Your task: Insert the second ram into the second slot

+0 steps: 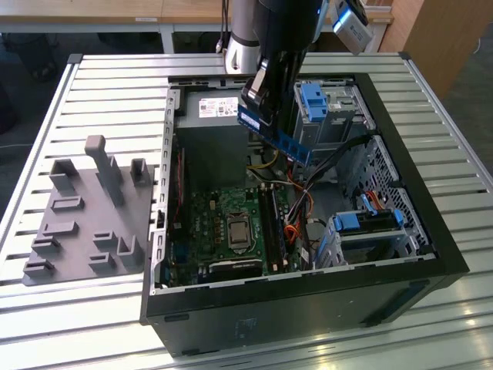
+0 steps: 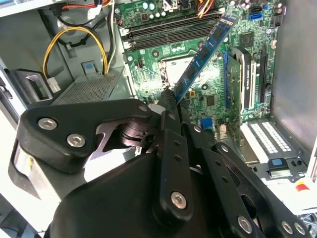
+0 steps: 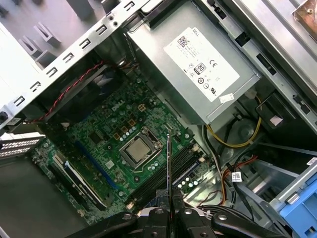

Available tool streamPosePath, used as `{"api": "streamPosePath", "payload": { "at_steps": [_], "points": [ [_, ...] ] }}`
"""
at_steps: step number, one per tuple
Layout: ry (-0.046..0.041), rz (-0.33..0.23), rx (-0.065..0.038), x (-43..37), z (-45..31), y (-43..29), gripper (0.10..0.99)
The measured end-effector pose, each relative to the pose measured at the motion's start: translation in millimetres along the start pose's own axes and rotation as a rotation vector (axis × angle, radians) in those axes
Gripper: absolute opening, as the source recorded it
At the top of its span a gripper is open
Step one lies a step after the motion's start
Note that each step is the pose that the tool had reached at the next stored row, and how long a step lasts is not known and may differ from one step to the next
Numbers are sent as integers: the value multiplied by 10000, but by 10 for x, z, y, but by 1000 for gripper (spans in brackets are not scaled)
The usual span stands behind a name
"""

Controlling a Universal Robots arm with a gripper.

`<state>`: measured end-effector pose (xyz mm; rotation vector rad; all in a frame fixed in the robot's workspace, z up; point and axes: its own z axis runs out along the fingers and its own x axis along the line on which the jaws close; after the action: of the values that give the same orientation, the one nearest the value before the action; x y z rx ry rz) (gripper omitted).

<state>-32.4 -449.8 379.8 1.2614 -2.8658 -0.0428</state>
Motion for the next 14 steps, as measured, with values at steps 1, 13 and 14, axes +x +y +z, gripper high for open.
{"api": "streamPosePath", "payload": {
  "at_steps": [1, 13, 14],
  "points": [
    [0, 25, 1, 0, 0, 0, 137],
    [1, 503, 16, 0, 3, 0, 137],
    [1, 551, 16, 0, 2, 0, 137]
  ]
}}
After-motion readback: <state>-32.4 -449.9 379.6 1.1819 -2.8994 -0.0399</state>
